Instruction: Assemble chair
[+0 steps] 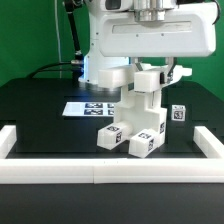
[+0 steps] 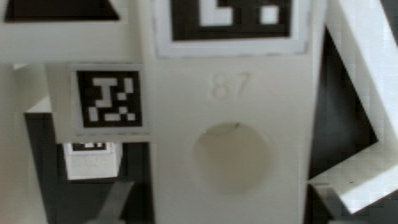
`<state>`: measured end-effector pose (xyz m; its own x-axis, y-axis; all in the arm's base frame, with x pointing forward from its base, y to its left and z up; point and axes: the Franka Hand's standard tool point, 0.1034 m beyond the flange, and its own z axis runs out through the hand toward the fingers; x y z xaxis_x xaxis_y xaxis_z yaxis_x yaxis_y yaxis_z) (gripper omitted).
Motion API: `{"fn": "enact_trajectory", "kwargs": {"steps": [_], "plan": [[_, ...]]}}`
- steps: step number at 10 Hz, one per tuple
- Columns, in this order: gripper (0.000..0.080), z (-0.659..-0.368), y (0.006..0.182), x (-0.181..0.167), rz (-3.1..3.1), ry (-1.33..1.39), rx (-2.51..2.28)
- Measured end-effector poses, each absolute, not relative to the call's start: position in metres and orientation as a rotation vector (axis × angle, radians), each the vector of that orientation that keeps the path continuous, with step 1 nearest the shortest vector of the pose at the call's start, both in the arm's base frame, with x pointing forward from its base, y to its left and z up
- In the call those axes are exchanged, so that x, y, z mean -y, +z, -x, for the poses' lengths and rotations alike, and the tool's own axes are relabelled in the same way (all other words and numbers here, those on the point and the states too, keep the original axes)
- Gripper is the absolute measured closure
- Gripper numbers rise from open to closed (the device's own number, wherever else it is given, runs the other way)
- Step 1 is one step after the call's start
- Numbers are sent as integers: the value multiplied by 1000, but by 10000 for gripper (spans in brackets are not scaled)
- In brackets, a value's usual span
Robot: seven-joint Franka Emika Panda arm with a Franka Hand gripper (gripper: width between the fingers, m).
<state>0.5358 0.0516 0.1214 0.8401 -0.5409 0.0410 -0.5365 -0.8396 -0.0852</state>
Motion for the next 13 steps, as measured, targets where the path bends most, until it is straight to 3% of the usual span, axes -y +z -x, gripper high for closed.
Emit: {"fn": "enact_trajectory", "kwargs": {"steps": [9, 13], "plan": [[509, -533, 115, -51, 2911, -77, -991], [509, -528, 93, -51, 2940, -51, -989]]}}
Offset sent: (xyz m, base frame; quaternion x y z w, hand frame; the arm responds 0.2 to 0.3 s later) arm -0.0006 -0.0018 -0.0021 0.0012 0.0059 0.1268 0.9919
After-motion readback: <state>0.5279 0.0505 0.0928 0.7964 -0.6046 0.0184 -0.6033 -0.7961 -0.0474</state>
